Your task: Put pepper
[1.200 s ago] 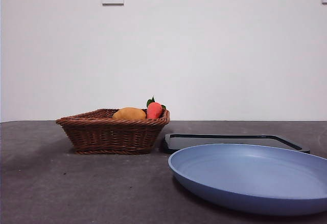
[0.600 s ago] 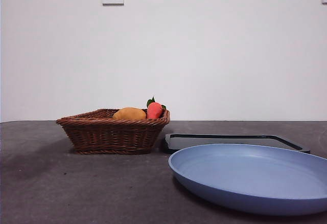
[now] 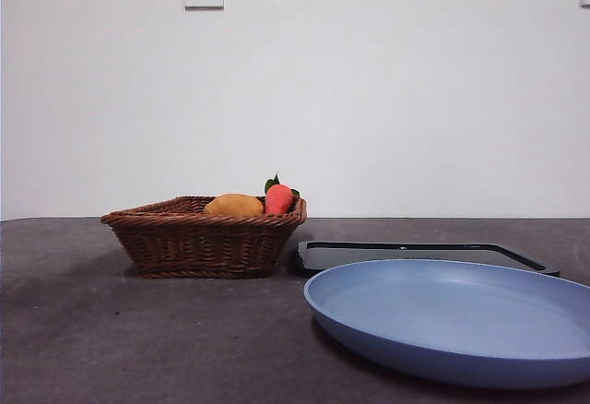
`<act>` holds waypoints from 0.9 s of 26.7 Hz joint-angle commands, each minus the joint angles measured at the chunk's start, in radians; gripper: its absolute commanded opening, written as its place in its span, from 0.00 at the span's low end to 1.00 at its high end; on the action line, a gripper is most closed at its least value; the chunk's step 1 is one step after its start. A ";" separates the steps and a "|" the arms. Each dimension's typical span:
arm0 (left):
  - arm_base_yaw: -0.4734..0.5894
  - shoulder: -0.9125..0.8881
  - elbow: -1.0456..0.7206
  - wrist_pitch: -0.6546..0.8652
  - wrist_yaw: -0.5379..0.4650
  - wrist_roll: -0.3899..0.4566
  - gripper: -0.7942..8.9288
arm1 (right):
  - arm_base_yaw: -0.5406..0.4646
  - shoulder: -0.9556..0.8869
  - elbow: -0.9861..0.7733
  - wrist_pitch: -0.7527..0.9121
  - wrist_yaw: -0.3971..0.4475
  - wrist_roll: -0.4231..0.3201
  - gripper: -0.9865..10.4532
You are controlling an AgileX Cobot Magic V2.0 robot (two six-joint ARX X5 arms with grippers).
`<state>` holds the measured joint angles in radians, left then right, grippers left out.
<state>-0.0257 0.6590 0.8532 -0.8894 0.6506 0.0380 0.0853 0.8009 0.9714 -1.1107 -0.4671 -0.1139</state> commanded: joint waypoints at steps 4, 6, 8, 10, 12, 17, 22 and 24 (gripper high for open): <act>-0.002 0.003 0.019 0.010 0.009 0.014 0.47 | 0.003 0.150 0.017 0.021 0.006 0.012 0.35; -0.002 0.003 0.019 0.007 0.009 0.014 0.47 | 0.003 0.230 0.017 0.044 0.011 0.012 0.35; -0.002 0.003 0.019 0.005 0.009 0.014 0.47 | 0.003 0.316 0.017 0.070 0.042 0.007 0.35; -0.002 0.003 0.019 0.005 0.009 0.014 0.47 | 0.003 0.407 0.017 0.100 0.058 0.006 0.35; -0.002 0.003 0.019 0.005 0.009 0.014 0.47 | 0.004 0.497 0.017 0.130 0.058 -0.012 0.35; -0.002 0.003 0.019 0.005 0.009 0.014 0.47 | 0.021 0.616 0.017 0.191 0.093 -0.015 0.35; -0.002 0.003 0.019 0.005 0.007 0.014 0.47 | 0.044 0.711 0.017 0.236 0.108 -0.019 0.35; -0.002 0.003 0.019 0.005 0.007 0.014 0.47 | 0.056 0.742 0.017 0.256 0.108 -0.019 0.35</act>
<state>-0.0257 0.6590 0.8532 -0.8898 0.6506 0.0380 0.1356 1.5234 0.9722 -0.8612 -0.3626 -0.1238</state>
